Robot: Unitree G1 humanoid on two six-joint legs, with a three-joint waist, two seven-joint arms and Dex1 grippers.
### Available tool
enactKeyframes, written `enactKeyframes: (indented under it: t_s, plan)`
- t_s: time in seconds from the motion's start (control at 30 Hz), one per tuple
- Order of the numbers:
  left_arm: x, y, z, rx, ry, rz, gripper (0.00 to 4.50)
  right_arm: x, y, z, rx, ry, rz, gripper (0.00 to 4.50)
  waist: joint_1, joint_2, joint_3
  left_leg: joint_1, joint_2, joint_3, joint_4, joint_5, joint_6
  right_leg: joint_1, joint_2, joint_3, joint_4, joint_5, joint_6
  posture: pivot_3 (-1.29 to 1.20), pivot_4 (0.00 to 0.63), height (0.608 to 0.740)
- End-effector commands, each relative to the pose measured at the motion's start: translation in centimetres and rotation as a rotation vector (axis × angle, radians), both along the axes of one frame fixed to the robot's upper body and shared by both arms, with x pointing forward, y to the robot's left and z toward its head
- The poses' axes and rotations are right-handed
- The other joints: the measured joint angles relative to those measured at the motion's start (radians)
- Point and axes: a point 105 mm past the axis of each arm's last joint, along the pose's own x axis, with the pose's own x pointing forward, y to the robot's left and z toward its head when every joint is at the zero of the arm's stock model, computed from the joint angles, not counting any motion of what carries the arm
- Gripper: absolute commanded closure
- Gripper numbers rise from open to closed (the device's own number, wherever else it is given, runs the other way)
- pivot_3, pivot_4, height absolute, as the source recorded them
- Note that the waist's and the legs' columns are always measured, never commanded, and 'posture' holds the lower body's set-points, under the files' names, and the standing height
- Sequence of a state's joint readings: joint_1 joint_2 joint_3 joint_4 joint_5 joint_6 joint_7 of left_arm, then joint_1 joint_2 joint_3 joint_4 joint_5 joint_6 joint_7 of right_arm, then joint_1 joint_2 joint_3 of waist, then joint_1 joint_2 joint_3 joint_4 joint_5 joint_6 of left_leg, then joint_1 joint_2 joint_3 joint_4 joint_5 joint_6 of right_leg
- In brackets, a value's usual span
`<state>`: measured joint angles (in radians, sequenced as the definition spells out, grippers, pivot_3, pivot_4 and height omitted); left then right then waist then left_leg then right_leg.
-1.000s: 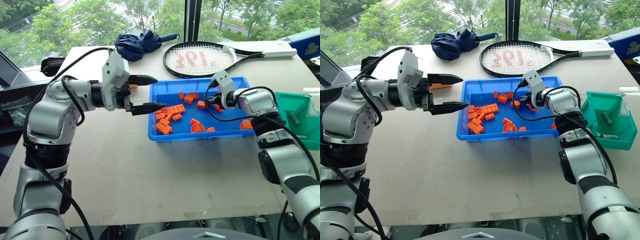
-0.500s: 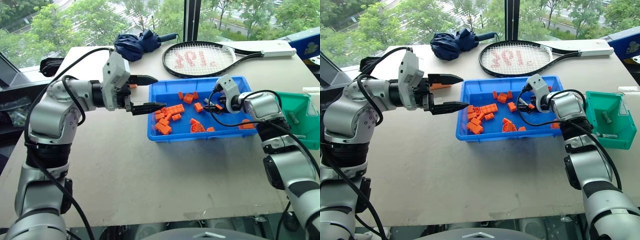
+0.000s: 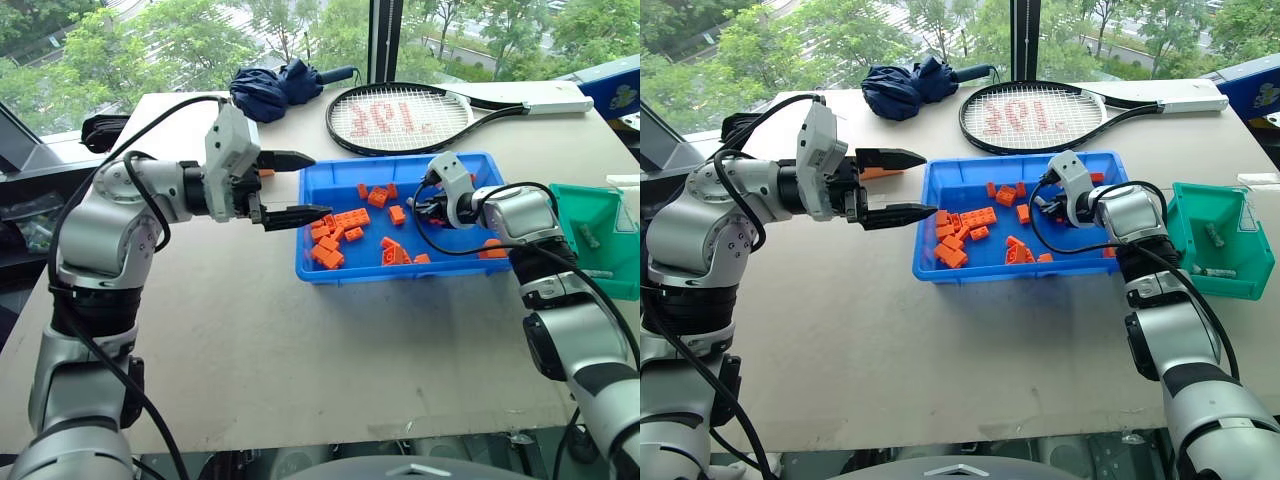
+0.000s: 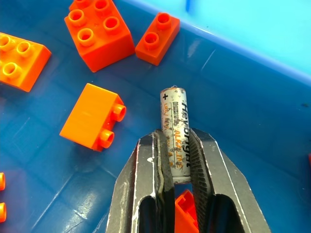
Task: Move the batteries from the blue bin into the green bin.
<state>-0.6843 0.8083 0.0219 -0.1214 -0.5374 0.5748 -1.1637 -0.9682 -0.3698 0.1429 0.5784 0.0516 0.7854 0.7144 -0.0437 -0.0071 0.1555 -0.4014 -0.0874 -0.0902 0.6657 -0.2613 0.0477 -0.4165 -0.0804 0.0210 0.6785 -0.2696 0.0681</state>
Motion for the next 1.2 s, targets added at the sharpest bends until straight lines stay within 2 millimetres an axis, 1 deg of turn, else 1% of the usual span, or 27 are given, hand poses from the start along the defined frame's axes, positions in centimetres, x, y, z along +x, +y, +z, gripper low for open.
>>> enactKeyframes:
  t_s: [0.03,0.13,0.2,0.3,0.33,0.4,0.43,0.47,0.5,0.57,0.63,0.77,0.9,1.03,1.17,1.2]
  plan:
    - [-0.9,-0.1,0.8,-0.001,-0.002,-0.041,0.00,0.1,-0.3,3.0,0.028,-0.092,-0.003,4.48,0.000,0.000,0.000,0.000,0.000,0.000,0.000,0.000,0.000,0.000,0.000,0.000,0.000,0.000,0.000,0.00,0.150,0.740]
    - [-0.9,-0.2,0.8,0.000,0.000,-0.046,0.00,-0.5,-0.8,4.7,0.044,-0.131,-0.007,4.48,0.001,0.000,0.000,-0.001,0.000,0.000,0.000,0.000,0.000,-0.001,0.000,0.000,0.000,0.000,0.000,0.00,0.150,0.740]
    - [-0.9,-0.3,0.9,0.000,-0.001,-0.048,0.00,-1.2,-1.4,5.8,0.051,-0.161,-0.018,4.48,0.002,0.000,0.000,-0.001,0.000,0.000,0.000,0.000,0.000,-0.001,0.000,0.000,0.000,0.000,0.000,0.00,0.150,0.740]
    - [-0.8,-0.5,1.1,-0.001,-0.011,-0.055,0.00,-2.7,-3.2,8.1,0.066,-0.227,-0.058,4.48,0.006,0.000,0.000,-0.002,0.000,-0.001,0.000,0.000,0.000,-0.001,0.000,-0.001,0.000,0.000,0.000,0.00,0.150,0.740]
    - [-0.9,-0.9,1.3,-0.009,-0.017,-0.070,0.00,-3.5,-4.7,9.2,0.067,-0.262,-0.103,4.48,0.008,0.000,0.000,-0.002,0.000,-0.001,0.000,0.000,0.000,-0.001,-0.001,-0.002,0.000,0.000,0.000,0.00,0.150,0.740]
    - [-1.2,-1.7,1.7,-0.021,-0.025,-0.106,0.00,-5.2,-8.0,10.8,0.047,-0.313,-0.203,4.48,0.015,0.000,0.000,-0.005,-0.001,-0.003,0.002,0.000,0.000,-0.003,-0.001,-0.003,0.000,0.000,0.000,0.00,0.150,0.740]
    - [-1.3,-2.0,1.8,-0.025,-0.027,-0.119,0.00,-5.8,-9.0,11.1,0.036,-0.326,-0.238,4.48,0.019,0.000,0.000,-0.009,-0.001,-0.004,0.004,0.000,0.000,-0.006,-0.001,-0.004,0.000,0.000,0.000,0.00,0.150,0.740]
    - [-1.5,-2.8,1.9,-0.035,-0.029,-0.150,0.00,-6.8,-10.7,11.4,0.010,-0.331,-0.287,4.48,0.023,0.000,0.000,-0.014,-0.001,-0.004,0.005,0.000,0.000,-0.010,-0.001,-0.005,0.001,0.000,0.000,0.00,0.150,0.740]
    - [-1.7,-3.3,2.0,-0.042,-0.030,-0.170,0.00,-7.4,-11.8,11.5,-0.008,-0.334,-0.318,4.48,0.030,0.000,0.000,-0.015,-0.001,-0.004,0.005,0.000,0.000,-0.011,-0.002,-0.005,0.001,0.000,0.000,0.00,0.150,0.740]
    - [-2.2,-4.7,2.3,-0.068,-0.026,-0.231,0.00,-9.1,-14.6,11.7,-0.051,-0.334,-0.410,4.48,0.033,0.000,0.000,-0.015,-0.002,-0.004,0.005,0.000,0.000,-0.010,-0.003,-0.005,0.001,0.000,0.001,0.00,0.150,0.740]
    - [-2.2,-5.7,2.7,-0.085,-0.036,-0.267,0.00,-10.5,-16.5,11.7,-0.075,-0.327,-0.480,4.48,0.034,0.000,0.000,-0.015,-0.002,-0.004,0.005,0.000,0.000,-0.010,-0.003,-0.005,0.001,0.000,0.001,0.00,0.150,0.740]
    - [-1.4,-7.3,4.0,-0.116,-0.074,-0.320,0.00,-12.8,-19.1,10.6,-0.105,-0.277,-0.577,4.48,0.032,0.000,0.000,-0.014,-0.002,-0.002,0.005,0.000,0.000,-0.010,-0.003,-0.003,0.003,0.000,0.001,0.00,0.150,0.740]
    - [-1.3,-8.4,4.6,-0.127,-0.089,-0.379,0.00,-14.0,-20.6,9.2,-0.118,-0.229,-0.641,4.48,0.026,0.001,0.000,-0.013,-0.002,0.001,0.005,0.000,0.001,-0.011,-0.002,0.000,0.004,0.000,0.001,0.00,0.150,0.740]
    - [-1.4,-9.3,5.0,-0.137,-0.100,-0.422,0.00,-14.7,-21.9,8.2,-0.133,-0.210,-0.695,4.48,0.032,0.001,0.000,-0.013,-0.002,0.001,0.005,0.000,0.001,-0.011,-0.002,-0.001,0.004,0.000,0.001,0.00,0.150,0.740]
    - [-1.5,-9.8,5.4,-0.154,-0.104,-0.447,0.00,-15.0,-22.3,7.9,-0.140,-0.210,-0.707,4.48,0.033,0.001,0.000,-0.013,-0.002,0.001,0.006,0.000,0.001,-0.011,-0.002,-0.001,0.003,0.001,0.001,0.00,0.150,0.740]
    - [-1.4,-9.8,5.4,-0.155,-0.104,-0.449,0.00,-15.1,-22.4,7.9,-0.142,-0.213,-0.706,4.02,0.032,0.001,0.000,-0.013,-0.002,0.001,0.006,0.000,0.001,-0.011,-0.002,-0.001,0.003,0.001,0.001,0.00,0.150,0.740]
